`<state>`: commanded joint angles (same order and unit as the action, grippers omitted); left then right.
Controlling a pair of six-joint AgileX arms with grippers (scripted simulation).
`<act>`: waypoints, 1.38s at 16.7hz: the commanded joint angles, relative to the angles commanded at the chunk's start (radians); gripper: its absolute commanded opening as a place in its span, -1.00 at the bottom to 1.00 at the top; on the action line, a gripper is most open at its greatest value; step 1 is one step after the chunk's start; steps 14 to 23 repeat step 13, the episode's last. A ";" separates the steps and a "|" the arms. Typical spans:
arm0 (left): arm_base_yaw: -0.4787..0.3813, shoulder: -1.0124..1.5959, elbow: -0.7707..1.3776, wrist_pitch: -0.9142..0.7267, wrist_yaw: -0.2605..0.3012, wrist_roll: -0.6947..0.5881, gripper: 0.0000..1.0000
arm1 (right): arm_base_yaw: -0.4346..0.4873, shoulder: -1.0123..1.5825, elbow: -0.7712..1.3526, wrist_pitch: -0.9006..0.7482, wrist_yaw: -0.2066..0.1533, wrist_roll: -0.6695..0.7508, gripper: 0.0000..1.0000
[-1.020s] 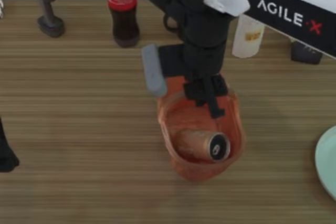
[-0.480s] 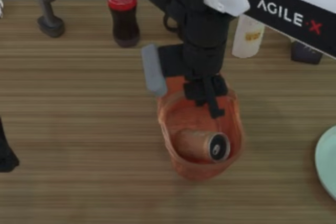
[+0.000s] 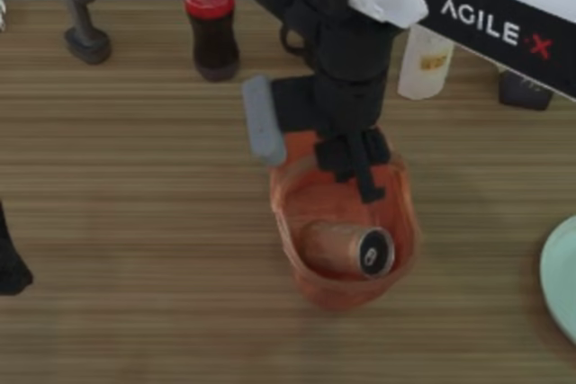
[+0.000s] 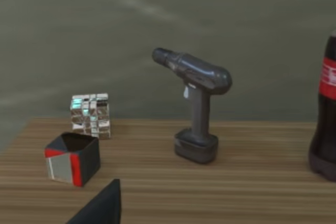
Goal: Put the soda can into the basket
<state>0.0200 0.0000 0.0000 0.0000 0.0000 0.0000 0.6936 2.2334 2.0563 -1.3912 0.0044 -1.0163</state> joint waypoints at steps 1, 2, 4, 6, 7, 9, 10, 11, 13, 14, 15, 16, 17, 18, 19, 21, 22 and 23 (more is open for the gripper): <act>0.000 0.000 0.000 0.000 0.000 0.000 1.00 | 0.000 0.000 0.000 0.000 0.000 0.000 -1.00; 0.000 0.000 0.000 0.000 0.000 0.000 1.00 | 0.000 0.000 0.000 0.000 0.000 0.000 -1.00; 0.000 0.000 0.000 0.000 0.000 0.000 1.00 | -0.001 0.000 0.001 0.000 0.000 0.000 -1.00; 0.000 0.000 0.000 0.000 0.000 0.000 1.00 | -0.002 -0.001 0.018 -0.018 0.000 -0.006 -1.00; 0.000 0.000 0.000 0.000 0.000 0.000 1.00 | -0.007 -0.004 0.041 -0.042 0.000 -0.011 -1.00; 0.000 0.000 0.000 0.000 0.000 0.000 1.00 | -0.017 -0.013 0.095 -0.114 0.000 -0.023 -1.00; 0.000 0.000 0.000 0.000 0.000 0.000 1.00 | -0.021 -0.018 0.122 -0.146 0.000 -0.029 -1.00; 0.000 0.000 0.000 0.000 0.000 0.000 1.00 | -0.025 -0.023 0.143 -0.169 0.000 -0.034 -1.00; 0.000 0.000 0.000 0.000 0.000 0.000 1.00 | -0.028 -0.027 0.156 -0.182 0.000 -0.037 -1.00; 0.000 0.000 0.000 0.000 0.000 0.000 1.00 | -0.028 -0.027 0.156 -0.182 0.000 -0.037 -1.00; 0.000 0.000 0.000 0.000 0.000 0.000 1.00 | -0.028 -0.027 0.156 -0.182 0.000 -0.037 -1.00; 0.000 0.000 0.000 0.000 0.000 0.000 1.00 | -0.028 -0.027 0.156 -0.182 0.000 -0.037 -1.00; 0.000 0.000 0.000 0.000 0.000 0.000 1.00 | -0.028 -0.027 0.156 -0.182 0.000 -0.037 -1.00; 0.000 0.000 0.000 0.000 0.000 0.000 1.00 | -0.028 -0.027 0.156 -0.182 0.000 -0.037 -1.00; 0.000 0.000 0.000 0.000 0.000 0.000 1.00 | -0.028 -0.027 0.156 -0.182 0.000 -0.037 -1.00; 0.000 0.000 0.000 0.000 0.000 0.000 1.00 | -0.028 -0.027 0.156 -0.182 0.000 -0.037 -1.00; 0.000 0.000 0.000 0.000 0.000 0.000 1.00 | -0.028 -0.027 0.156 -0.182 0.000 -0.037 -1.00; 0.000 0.000 0.000 0.000 0.000 0.000 1.00 | -0.028 -0.027 0.156 -0.182 0.000 -0.037 -1.00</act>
